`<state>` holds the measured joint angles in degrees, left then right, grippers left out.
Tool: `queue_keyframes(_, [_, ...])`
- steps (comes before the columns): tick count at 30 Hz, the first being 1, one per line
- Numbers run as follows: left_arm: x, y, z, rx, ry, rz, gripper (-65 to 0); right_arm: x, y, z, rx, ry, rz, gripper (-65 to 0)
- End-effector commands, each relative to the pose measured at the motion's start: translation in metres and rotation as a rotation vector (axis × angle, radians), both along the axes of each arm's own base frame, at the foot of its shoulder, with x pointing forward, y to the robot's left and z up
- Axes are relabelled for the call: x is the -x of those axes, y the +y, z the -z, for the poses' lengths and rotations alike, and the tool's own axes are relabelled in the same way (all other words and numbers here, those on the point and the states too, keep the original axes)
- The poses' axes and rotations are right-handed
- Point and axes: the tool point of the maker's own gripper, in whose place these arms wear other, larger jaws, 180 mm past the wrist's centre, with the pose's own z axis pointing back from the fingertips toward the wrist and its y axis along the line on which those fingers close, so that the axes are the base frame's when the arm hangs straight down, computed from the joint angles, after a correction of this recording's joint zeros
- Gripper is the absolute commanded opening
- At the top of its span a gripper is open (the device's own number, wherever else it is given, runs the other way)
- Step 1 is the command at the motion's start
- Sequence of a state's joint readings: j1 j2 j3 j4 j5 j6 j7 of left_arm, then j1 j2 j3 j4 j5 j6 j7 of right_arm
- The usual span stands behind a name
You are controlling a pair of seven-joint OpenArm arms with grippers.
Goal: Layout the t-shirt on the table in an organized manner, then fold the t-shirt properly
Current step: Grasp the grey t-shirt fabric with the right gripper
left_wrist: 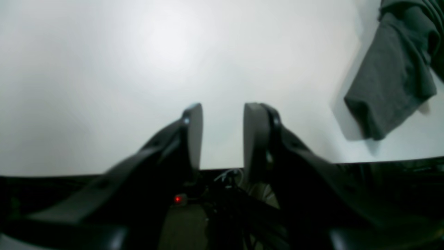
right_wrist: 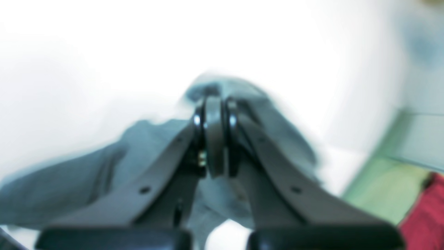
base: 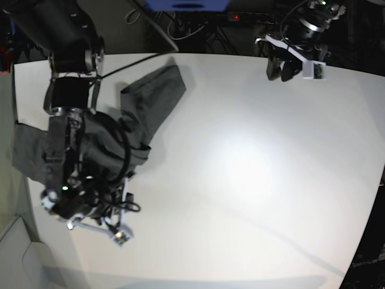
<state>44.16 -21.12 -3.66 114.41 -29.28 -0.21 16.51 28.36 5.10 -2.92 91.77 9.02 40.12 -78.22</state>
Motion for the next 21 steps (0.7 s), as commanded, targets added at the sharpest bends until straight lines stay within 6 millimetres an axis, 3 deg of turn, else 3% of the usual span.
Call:
queue_keyframes(1, [-0.002,0.0,-0.008,0.002,-0.029,0.005,-45.5,-0.012,0.003,-0.016,0.007,-0.047,-0.019,-64.8])
queue_keyframes(3, [-0.002,0.0,-0.008,0.002,-0.029,0.005,-45.5,-0.008,0.014,-0.001,0.035,0.002,-0.062,-62.6])
queue_keyframes(5, [-0.002,-0.001,-0.008,0.003,-0.029,0.006,-45.5,-0.007,0.019,0.002,0.046,0.008,-0.079,-58.5])
queue_keyframes(9, [-0.002,-0.001,-0.008,0.003,-0.029,0.006,-45.5,0.0,0.02,0.01,0.043,0.028,-0.084,-46.0])
queue_keyframes(13, [-0.002,-0.001,-0.008,0.003,-0.031,0.008,-45.5,0.011,0.036,0.009,-0.03,0.018,-0.126,-36.4])
queue_keyframes(16, [-0.003,-0.001,-0.009,0.003,-0.033,0.008,-45.5,0.017,0.048,-0.001,-0.087,-0.01,-0.163,-32.9])
queue_keyframes(19, [-0.002,-0.001,-0.008,0.003,-0.031,0.008,-45.5,0.024,0.044,0.003,-0.08,-0.012,-0.163,-33.0])
queue_keyframes(21, [-0.002,-0.001,-0.008,0.003,-0.03,0.007,-45.5,0.032,0.023,0.014,-0.057,0.015,-0.126,-33.0])
